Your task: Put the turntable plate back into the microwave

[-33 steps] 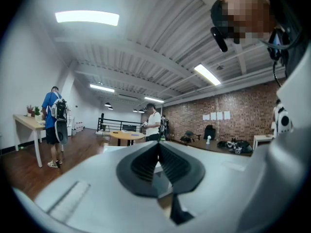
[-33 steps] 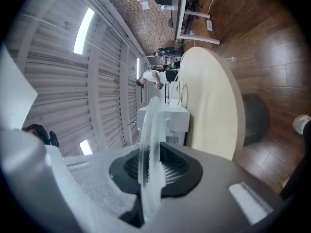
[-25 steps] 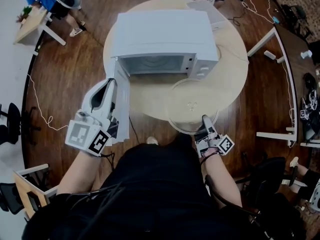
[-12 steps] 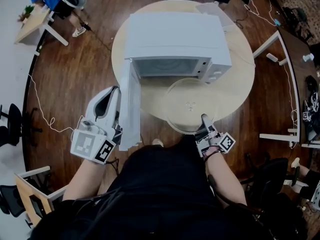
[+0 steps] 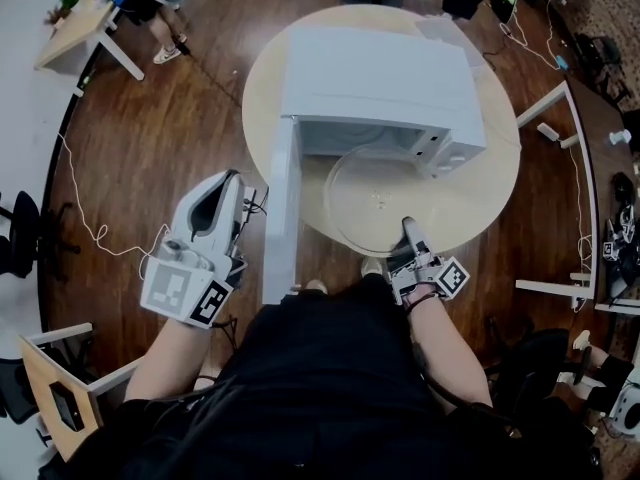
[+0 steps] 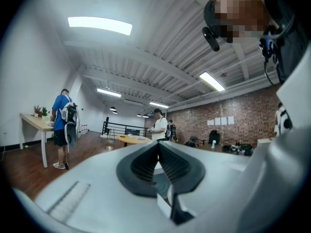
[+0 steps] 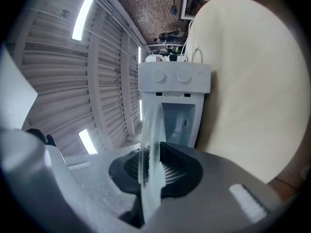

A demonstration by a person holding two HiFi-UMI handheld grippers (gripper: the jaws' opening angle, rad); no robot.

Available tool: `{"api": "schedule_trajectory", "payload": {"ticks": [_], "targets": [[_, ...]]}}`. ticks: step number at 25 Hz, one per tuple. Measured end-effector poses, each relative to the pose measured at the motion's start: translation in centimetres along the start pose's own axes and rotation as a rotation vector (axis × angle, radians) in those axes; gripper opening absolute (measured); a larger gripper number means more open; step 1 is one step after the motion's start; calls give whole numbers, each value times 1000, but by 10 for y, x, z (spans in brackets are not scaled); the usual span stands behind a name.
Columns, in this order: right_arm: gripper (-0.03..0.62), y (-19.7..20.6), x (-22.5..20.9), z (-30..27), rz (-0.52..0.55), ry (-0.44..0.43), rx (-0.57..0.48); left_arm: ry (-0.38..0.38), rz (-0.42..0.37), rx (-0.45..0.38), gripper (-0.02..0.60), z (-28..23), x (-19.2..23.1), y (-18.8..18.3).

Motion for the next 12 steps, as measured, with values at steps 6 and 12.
{"api": "schedule_trajectory", "payload": {"ticks": [6, 12], "targets": [[29, -1, 12, -31, -15, -16, 24, -54, -10, -6, 8, 12, 8, -3], [29, -2, 15, -59, -31, -7, 53, -160, -15, 15, 8, 39, 18, -9]]}}
Point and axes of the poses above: the fingertips, and each gripper's own axes: z backward along the fingers, x to its left, y out of its underside, the point moved 3 cm from there along z, backward along the fingers, and after that the axes turned 12 degrees about y, right-handed, at the moved point
